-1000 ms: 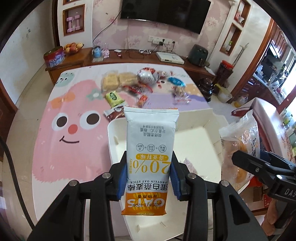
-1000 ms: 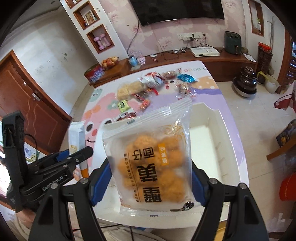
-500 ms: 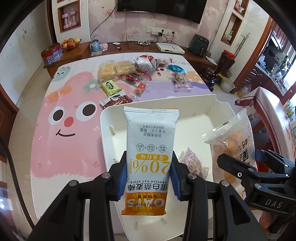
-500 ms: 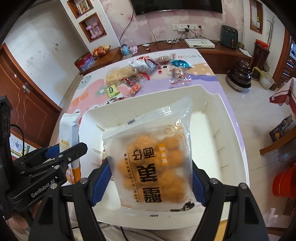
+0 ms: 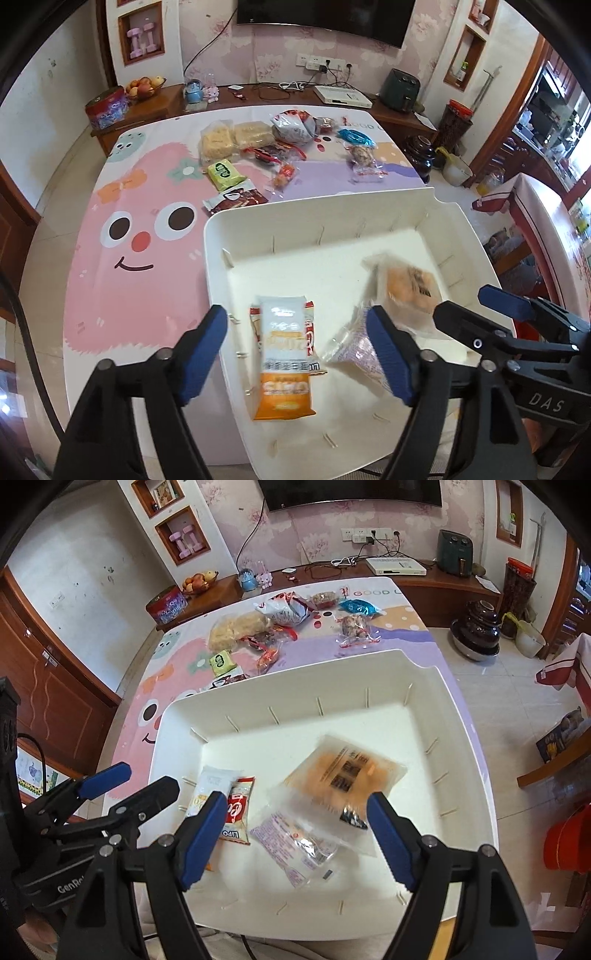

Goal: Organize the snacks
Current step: 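Carry OATS bar and cake bag into the white tray and release, then move both open tools back over the snack pile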

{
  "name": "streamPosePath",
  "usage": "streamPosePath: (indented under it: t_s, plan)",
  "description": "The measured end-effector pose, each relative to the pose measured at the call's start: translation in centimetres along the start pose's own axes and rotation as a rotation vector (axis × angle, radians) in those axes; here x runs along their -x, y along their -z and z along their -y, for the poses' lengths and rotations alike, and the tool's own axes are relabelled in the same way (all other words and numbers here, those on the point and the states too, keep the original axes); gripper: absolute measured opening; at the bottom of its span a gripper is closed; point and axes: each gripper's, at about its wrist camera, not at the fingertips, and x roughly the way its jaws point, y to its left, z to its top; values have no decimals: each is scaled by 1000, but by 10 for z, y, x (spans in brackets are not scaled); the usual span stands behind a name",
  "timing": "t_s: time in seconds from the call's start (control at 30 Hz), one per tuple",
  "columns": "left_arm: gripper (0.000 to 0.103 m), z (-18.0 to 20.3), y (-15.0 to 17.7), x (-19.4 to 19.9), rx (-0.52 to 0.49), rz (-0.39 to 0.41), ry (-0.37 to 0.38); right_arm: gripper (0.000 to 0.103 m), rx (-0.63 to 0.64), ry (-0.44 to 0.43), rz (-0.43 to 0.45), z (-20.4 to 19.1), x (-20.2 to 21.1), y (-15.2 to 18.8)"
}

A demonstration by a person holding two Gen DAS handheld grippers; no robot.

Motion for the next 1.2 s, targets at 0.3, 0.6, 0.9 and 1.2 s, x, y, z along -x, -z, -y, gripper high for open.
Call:
streamPosePath:
  t_s: [0.3, 0.6, 0.9, 1.2]
  plan:
    - [83, -7, 1, 2, 35, 5, -1, 79, 10, -3, 9, -5, 3, 2]
    - [83, -8, 2, 4, 31, 13, -12, 79, 15, -5, 15, -6, 3, 3]
    - [83, -11, 2, 4, 38, 10, -24, 79, 22, -13, 9, -7, -1, 5]
    - [83, -16, -3, -3, 55, 3, -35, 79, 42, -2, 2, -9, -9, -4]
